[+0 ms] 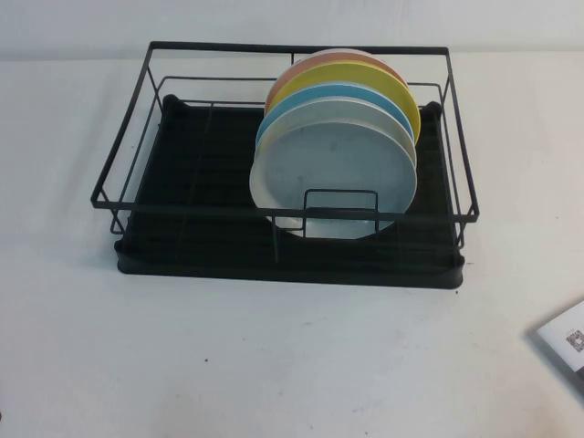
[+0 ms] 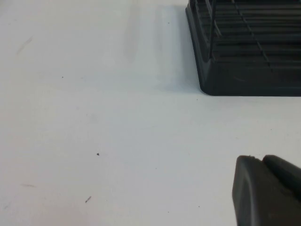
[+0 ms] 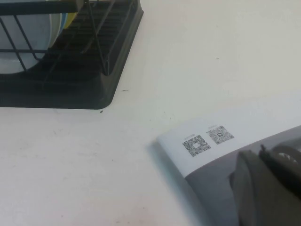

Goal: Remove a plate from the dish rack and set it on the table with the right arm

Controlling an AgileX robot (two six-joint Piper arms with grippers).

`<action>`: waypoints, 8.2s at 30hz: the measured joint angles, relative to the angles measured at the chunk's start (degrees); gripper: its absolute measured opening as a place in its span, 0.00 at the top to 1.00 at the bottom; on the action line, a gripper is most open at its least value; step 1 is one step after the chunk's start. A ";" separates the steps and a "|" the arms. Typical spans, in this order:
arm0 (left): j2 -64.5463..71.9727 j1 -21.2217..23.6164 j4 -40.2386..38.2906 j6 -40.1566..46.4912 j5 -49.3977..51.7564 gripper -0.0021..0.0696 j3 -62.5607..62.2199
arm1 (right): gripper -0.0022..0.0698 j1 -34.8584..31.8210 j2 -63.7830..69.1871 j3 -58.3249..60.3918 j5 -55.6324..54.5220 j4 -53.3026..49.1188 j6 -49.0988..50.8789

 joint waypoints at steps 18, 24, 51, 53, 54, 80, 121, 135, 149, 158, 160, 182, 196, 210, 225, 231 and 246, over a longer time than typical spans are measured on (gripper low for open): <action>0.00 0.00 0.00 0.00 0.00 0.98 0.00 | 1.00 0.00 0.00 0.00 0.00 0.84 0.00; 0.00 0.00 0.00 0.00 0.00 0.98 0.00 | 1.00 0.00 0.00 0.00 -0.10 1.08 0.00; 0.00 0.00 0.00 0.00 0.00 0.98 0.00 | 1.00 0.00 0.00 0.10 -14.71 39.76 0.00; 0.00 0.00 0.00 0.00 0.00 0.98 0.00 | 1.00 0.00 0.00 -0.29 -14.19 41.35 0.00; 0.00 0.00 0.00 0.00 0.00 0.98 0.00 | 1.00 0.00 0.52 -1.13 -13.25 41.45 0.00; 0.00 0.00 0.00 0.00 0.00 0.98 0.00 | 1.00 1.08 70.14 -54.81 11.77 35.60 -38.90; 0.00 0.00 0.00 0.00 0.00 0.98 0.00 | 0.62 18.81 111.97 -108.08 36.11 12.90 -62.67; 0.00 0.00 -0.09 0.00 0.00 0.98 0.00 | 0.63 19.03 114.48 -108.36 35.99 12.79 -62.79; 0.00 0.00 -0.09 0.00 0.00 0.98 0.00 | 0.83 19.03 114.48 -108.50 34.16 11.91 -62.01; 0.00 0.00 -0.09 0.00 0.00 0.98 0.00 | 0.85 19.03 112.94 -110.24 34.16 11.62 -61.52; 0.00 0.00 -0.09 0.00 0.00 0.98 0.00 | 0.85 19.03 112.35 -110.36 34.16 11.62 -61.41; 0.00 0.00 -0.09 0.00 0.00 0.98 0.00 | 0.87 18.93 100.63 -110.70 33.22 10.31 -60.01; 0.00 0.00 -0.09 0.00 0.00 0.98 0.00 | 0.87 18.93 87.90 -110.27 45.64 4.68 -37.92; 0.00 0.00 -0.09 0.00 0.00 0.98 0.00 | 0.87 24.04 71.04 -75.70 36.96 -0.68 3.13; 0.00 0.00 -0.09 0.00 0.00 0.98 0.00 | 0.87 30.74 71.46 -48.82 12.30 12.25 22.40; 0.00 0.00 -0.09 0.00 0.00 0.98 0.00 | 0.87 30.74 76.22 -45.20 4.85 24.55 12.54; 0.00 0.00 -0.09 0.00 0.00 0.98 0.00 | 0.87 30.74 86.79 -44.33 -2.88 32.14 3.14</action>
